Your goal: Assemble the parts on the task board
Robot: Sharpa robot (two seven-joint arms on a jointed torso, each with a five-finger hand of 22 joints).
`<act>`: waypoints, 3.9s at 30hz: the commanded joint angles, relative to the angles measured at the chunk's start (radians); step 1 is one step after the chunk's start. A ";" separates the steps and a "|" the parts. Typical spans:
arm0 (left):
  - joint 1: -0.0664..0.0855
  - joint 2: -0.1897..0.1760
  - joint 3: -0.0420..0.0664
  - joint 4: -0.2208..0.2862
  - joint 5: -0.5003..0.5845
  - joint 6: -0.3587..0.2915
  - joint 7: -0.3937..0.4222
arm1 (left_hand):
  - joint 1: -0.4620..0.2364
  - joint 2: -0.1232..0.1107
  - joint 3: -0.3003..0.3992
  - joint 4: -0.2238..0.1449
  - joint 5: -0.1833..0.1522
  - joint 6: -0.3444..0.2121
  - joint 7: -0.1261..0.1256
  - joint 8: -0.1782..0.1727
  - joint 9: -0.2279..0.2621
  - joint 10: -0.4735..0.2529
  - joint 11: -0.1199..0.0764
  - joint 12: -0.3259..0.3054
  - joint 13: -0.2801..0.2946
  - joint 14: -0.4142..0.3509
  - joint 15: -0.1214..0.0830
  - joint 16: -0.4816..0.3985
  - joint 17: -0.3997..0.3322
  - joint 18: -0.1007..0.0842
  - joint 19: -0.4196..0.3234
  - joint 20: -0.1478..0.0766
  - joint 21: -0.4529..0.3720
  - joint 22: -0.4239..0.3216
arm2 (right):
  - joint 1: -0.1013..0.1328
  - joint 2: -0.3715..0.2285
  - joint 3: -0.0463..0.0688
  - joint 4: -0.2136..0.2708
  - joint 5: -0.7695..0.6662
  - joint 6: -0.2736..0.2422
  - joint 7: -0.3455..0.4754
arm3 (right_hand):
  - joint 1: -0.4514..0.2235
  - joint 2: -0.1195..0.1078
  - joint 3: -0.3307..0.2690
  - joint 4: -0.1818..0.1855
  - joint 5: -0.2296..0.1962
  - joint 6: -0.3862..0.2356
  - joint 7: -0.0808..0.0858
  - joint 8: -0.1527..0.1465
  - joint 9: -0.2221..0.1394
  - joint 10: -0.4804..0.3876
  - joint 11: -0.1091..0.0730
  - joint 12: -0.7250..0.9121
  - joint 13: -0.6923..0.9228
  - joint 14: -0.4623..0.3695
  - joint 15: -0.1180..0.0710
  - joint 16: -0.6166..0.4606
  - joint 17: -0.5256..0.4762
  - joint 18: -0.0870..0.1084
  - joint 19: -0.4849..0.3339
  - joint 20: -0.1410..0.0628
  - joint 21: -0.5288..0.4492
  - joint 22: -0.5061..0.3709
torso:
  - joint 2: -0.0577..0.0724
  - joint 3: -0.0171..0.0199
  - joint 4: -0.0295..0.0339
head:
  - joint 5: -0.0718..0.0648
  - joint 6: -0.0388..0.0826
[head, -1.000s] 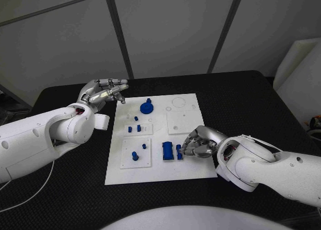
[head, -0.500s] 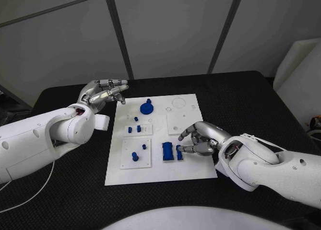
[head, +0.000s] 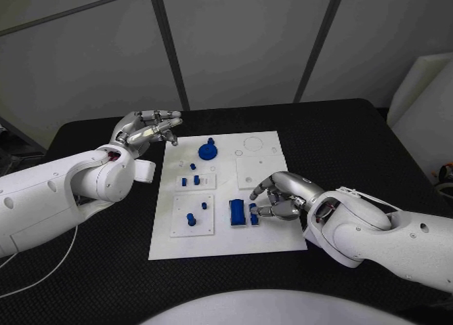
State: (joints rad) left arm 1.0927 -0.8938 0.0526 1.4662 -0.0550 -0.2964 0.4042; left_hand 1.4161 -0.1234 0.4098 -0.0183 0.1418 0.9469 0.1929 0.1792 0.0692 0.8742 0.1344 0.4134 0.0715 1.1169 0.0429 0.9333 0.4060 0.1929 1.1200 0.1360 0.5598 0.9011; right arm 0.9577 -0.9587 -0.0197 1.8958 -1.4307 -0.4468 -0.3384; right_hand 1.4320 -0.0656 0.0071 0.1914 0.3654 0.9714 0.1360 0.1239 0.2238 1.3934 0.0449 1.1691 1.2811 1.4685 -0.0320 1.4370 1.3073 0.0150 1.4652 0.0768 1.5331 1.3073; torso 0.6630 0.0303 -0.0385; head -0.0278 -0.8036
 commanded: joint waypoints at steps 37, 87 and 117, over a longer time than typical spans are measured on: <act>-0.001 0.004 0.001 -0.003 0.001 0.007 0.004 | 0.002 0.012 -0.004 0.000 -0.004 -0.006 0.001 0.006 -0.002 -0.010 -0.001 0.006 -0.001 -0.008 0.000 0.004 -0.002 -0.010 -0.008 -0.001 -0.003 0.001 | 0.000 0.018 0.000 -0.030 -0.056 -0.054 0.031 | 0.027 0.003 0.003 0.015 -0.013 0.016 0.004 -0.043 -0.052 -0.003 0.004 0.004 0.001 0.061 0.008 -0.002 0.070 -0.001 0.071 0.008 -0.006 0.225 | 0.000 -0.0002 -0.0003 | -0.002 0.001; -0.024 0.115 0.001 -0.197 0.193 -0.106 0.138 | -0.029 0.021 -0.140 0.078 -0.005 -0.001 -0.033 -0.106 -0.004 0.083 0.064 -0.279 -0.009 -0.236 0.133 -0.774 -0.342 -0.012 -0.460 0.153 -0.486 -0.441 | 0.105 0.282 0.053 -0.762 1.178 0.075 0.735 | 0.093 -0.006 0.153 0.012 -0.133 0.033 0.046 -0.060 -0.157 -0.281 0.088 -1.106 -1.220 -0.400 0.115 -1.116 -0.307 0.170 -0.494 0.131 -1.430 -0.938 | -0.081 -0.0160 -0.0042 | -0.007 0.047; -0.043 0.114 -0.052 0.103 0.055 -0.472 0.116 | -1.056 0.123 -0.337 0.018 -0.142 -0.701 -0.193 -0.179 -0.069 -0.626 -0.134 -0.413 -0.071 -0.888 -0.043 -0.933 -0.406 -0.102 -0.947 -0.061 -0.560 -0.784 | 0.093 0.181 0.020 -0.336 1.424 -0.315 0.855 | -1.033 0.066 -0.007 -0.191 -0.365 -0.708 -0.136 -0.124 -0.224 -1.102 -0.045 -1.169 -1.281 -1.183 0.032 -1.365 -1.048 0.055 -1.206 -0.077 -1.533 -1.218 | -0.119 -0.0303 0.0385 | 0.028 0.204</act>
State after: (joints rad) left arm 1.0483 -0.7792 -0.0004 1.5626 0.0403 -0.6871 0.5083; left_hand 0.4876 -0.0013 0.0953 0.0003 0.0111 0.3314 0.0140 0.0044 0.0025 0.3361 0.0295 0.0103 0.0017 0.3098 0.0169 0.0115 0.0017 0.1301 0.2351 0.0987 0.0060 0.1581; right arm 1.0494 -0.7749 0.0008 1.5484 -0.0785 -0.6700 0.4608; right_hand 0.5410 -0.0008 0.0114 0.0314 0.0614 0.3582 0.0221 0.0077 0.0018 0.3965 0.0069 0.0071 0.0017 0.3866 0.0015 0.0980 0.3520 0.0990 0.3516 0.0359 0.0066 0.1212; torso 0.5468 0.0010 -0.0032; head -0.0006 -0.6025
